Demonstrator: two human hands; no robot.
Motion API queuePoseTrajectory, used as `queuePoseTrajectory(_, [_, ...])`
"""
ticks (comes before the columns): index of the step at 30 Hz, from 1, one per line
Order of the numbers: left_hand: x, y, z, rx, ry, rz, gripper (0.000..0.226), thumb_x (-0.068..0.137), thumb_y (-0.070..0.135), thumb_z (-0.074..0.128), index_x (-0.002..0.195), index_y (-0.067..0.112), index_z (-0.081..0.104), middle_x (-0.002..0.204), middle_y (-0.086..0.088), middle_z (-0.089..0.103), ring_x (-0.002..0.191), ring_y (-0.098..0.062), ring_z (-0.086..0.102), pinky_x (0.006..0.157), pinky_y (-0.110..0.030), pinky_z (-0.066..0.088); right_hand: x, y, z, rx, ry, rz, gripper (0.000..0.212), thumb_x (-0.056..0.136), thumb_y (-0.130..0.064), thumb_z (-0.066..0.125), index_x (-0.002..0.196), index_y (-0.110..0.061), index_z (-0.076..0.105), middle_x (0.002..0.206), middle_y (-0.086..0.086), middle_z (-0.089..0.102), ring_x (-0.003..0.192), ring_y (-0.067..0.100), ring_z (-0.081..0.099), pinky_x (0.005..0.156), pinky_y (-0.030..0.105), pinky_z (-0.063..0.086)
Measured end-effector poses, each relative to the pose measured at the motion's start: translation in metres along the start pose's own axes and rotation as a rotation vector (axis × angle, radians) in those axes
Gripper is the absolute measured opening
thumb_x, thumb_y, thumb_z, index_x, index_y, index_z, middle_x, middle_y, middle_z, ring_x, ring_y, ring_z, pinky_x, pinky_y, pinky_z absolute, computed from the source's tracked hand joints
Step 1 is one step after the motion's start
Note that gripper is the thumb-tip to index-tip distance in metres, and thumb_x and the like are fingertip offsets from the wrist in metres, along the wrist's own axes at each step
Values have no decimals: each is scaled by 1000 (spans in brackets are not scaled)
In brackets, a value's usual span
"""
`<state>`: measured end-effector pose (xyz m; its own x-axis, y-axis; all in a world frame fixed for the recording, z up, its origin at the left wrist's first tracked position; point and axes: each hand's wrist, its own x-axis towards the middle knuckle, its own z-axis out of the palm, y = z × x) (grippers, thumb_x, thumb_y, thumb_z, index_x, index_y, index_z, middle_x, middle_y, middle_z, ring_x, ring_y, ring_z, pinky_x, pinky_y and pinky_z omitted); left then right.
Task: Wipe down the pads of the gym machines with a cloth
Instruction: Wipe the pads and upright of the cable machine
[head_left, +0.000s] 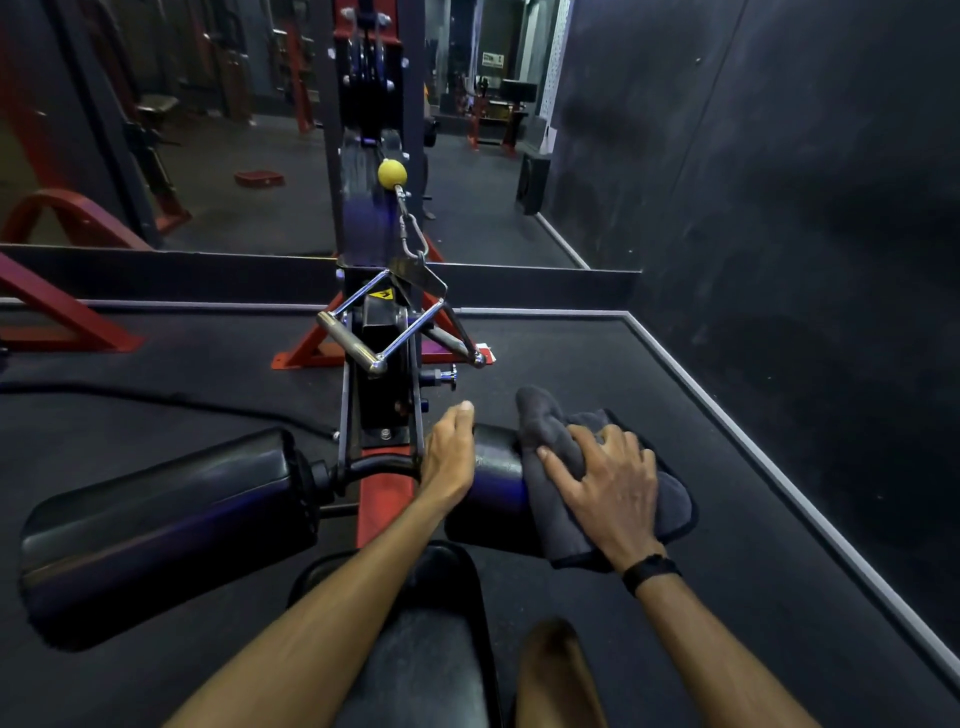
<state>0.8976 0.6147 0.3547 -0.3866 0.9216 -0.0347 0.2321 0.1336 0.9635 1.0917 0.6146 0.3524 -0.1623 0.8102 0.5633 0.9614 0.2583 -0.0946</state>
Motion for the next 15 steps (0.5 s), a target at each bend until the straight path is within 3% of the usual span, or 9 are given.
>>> queuePoseTrajectory(4, [-12, -15, 8, 279, -11, 125, 52, 109, 39, 28, 149, 12, 46, 153, -8, 47, 141, -24, 42, 116, -33, 26, 0, 6, 3, 5, -2, 100, 45, 88, -67, 46, 100, -28, 64, 91, 6, 57, 87, 30, 53, 74, 42, 42])
queuePoseTrajectory(15, [-15, -22, 9, 342, 25, 225, 73, 94, 47, 15, 150, 10, 45, 152, -8, 48, 140, -23, 44, 115, -33, 25, -7, 1, 6, 22, 77, 110, 43, 89, -63, 51, 103, -26, 66, 90, 5, 55, 85, 27, 50, 73, 41, 40])
